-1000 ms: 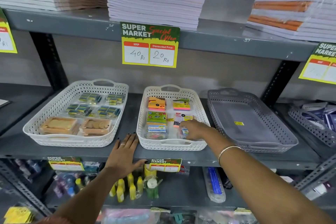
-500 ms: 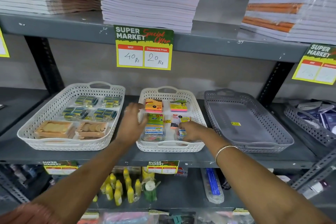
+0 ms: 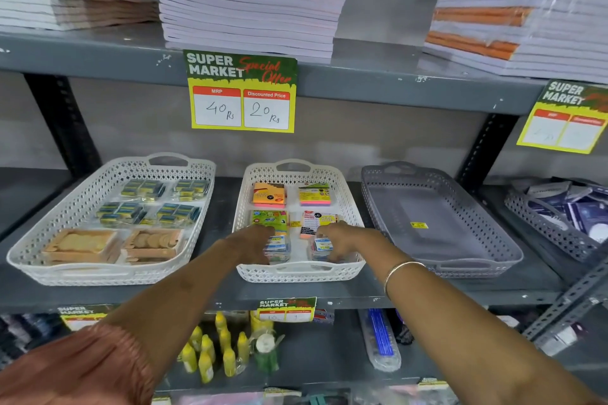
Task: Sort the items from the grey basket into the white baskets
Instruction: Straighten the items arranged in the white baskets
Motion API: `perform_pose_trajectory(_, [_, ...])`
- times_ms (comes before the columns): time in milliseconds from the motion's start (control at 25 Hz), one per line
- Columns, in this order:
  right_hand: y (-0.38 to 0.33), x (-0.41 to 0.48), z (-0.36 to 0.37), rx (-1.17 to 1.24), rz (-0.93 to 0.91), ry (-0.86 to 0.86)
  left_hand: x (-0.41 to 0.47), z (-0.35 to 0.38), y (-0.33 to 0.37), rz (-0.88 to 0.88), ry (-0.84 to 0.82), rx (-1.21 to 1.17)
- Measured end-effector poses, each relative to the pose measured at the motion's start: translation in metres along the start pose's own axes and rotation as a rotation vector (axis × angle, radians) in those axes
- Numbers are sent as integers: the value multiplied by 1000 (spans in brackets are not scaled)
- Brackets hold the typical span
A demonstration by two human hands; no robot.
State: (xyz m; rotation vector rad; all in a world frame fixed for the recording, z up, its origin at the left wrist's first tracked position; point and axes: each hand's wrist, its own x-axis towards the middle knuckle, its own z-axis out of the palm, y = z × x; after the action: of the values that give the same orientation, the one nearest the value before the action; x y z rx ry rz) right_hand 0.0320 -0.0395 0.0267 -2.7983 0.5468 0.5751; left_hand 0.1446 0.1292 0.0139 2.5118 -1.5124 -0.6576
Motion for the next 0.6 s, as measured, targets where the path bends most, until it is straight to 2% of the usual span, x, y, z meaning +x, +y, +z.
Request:
perform_pose_trajectory(80, [0,4,-16,117,-21,7,7,0,-8,14,127,82])
perform_pose_trajectory(160, [2,13,-32,222,-30,146,10,-4,-14,-10,200,87])
perform_pose_trajectory(240, [6,30,-38,200,-5,264,22,-17,-18,-29,271,86])
perform_pose_trajectory(320, [12,49,-31,116,24,242,40,-25,-22,-55,303,67])
perform_pose_trajectory(480, [18,78,-11,-47,28,67,73,-19,-39,-58,171,136])
perform_pose_trajectory(600, [21,87,-8,-70,17,66,87,-10,-52,-67,114,176])
